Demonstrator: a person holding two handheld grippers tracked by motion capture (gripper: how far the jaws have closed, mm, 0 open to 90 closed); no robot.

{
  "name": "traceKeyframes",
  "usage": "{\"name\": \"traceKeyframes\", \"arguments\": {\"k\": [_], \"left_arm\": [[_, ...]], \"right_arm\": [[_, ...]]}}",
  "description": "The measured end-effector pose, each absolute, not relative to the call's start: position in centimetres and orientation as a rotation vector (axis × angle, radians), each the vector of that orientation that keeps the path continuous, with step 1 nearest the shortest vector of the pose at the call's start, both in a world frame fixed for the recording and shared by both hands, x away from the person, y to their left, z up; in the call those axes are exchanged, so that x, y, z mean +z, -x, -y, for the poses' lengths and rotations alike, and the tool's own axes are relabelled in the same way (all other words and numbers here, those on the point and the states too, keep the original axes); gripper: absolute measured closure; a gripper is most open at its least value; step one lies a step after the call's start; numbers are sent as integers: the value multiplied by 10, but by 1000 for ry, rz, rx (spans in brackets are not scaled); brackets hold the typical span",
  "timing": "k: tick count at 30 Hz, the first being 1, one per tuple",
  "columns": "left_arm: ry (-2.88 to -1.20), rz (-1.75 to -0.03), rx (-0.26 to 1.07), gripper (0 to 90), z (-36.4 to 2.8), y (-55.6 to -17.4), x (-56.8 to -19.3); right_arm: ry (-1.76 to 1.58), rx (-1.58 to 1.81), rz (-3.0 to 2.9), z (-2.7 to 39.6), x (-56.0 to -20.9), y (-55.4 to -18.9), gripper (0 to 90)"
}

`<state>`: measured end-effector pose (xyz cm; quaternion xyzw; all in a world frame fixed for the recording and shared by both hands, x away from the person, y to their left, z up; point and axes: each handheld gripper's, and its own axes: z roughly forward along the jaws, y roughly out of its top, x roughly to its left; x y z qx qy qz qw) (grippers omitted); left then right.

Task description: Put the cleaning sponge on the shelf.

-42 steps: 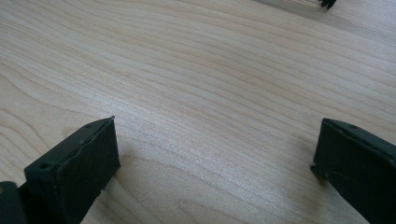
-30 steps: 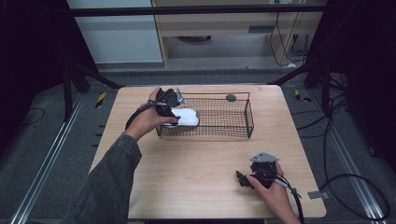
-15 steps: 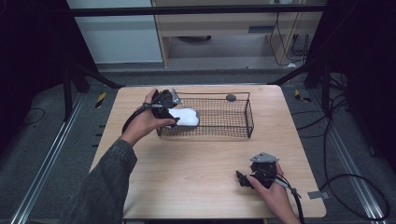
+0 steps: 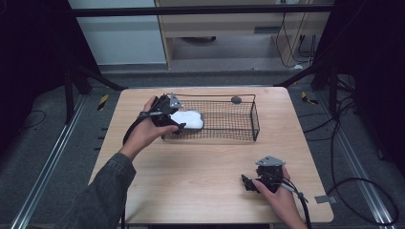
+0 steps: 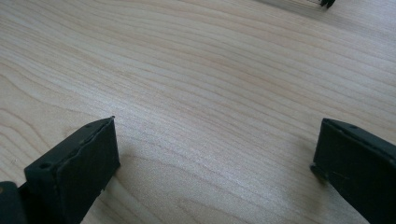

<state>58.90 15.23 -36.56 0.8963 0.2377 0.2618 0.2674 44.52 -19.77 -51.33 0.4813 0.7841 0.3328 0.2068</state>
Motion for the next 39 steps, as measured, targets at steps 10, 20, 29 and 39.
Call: {"name": "traceKeyframes", "arguments": {"k": [10, 20, 29, 39], "left_arm": [[-2383, -659, 689, 37, -164, -558, -372], [-2382, -658, 698, 36, -176, -526, -393], [-2378, -722, 671, 35, -193, -513, -417], [-2340, -876, 586, 36, -222, -517, -451]], "right_arm": [[-1340, 928, -2185, 198, -513, -445, 4], [-1335, 924, -2184, 198, -513, -445, 4], [-1337, 926, -2184, 198, -513, -445, 4], [-1337, 926, -2184, 198, -513, -445, 4]]}}
